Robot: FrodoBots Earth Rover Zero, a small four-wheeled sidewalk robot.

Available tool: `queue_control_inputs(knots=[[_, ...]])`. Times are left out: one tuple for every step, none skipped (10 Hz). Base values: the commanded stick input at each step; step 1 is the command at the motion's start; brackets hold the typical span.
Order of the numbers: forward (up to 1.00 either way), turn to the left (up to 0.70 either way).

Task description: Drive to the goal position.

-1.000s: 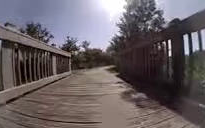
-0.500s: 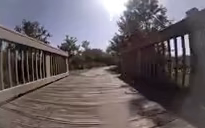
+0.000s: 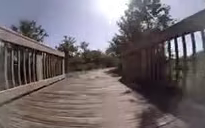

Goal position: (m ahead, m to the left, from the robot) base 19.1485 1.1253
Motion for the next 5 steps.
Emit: queue_control_inputs(knots=[[0.70,0.00],[0.70,0.00],[0.70,0.00],[0.70,0.00],[0.70,0.00]])
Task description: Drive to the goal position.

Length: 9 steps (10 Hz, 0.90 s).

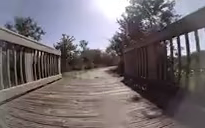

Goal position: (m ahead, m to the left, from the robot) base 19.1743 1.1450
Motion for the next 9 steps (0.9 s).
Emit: queue_control_inputs(knots=[[0.70,0.00],[0.70,0.00],[0.70,0.00],[0.70,0.00],[0.70,0.00],[0.70,0.00],[0.70,0.00],[0.70,0.00],[0.70,0.00]])
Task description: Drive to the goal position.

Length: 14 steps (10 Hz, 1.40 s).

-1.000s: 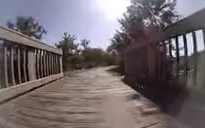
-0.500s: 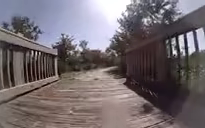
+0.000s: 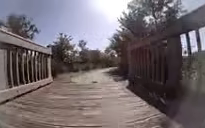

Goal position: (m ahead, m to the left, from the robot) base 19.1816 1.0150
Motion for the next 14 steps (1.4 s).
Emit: queue_control_inputs(knots=[[0.70,0.00],[0.70,0.00],[0.70,0.00],[0.70,0.00],[0.70,0.00],[0.70,0.00],[0.70,0.00],[0.70,0.00],[0.70,0.00],[0.70,0.20],[0.70,0.35],[0.70,0.25],[0.70,0.00],[0.70,0.00]])
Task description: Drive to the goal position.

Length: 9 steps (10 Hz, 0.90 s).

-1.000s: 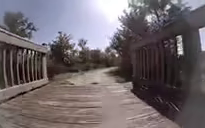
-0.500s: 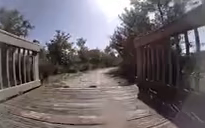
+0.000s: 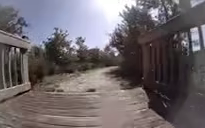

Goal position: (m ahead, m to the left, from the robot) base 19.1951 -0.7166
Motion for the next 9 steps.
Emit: queue_control_inputs(knots=[[0.70,0.00],[0.70,0.00],[0.70,0.00],[0.70,0.00],[0.70,0.00],[0.70,0.00],[0.70,0.00],[0.70,0.00],[0.70,0.00]])
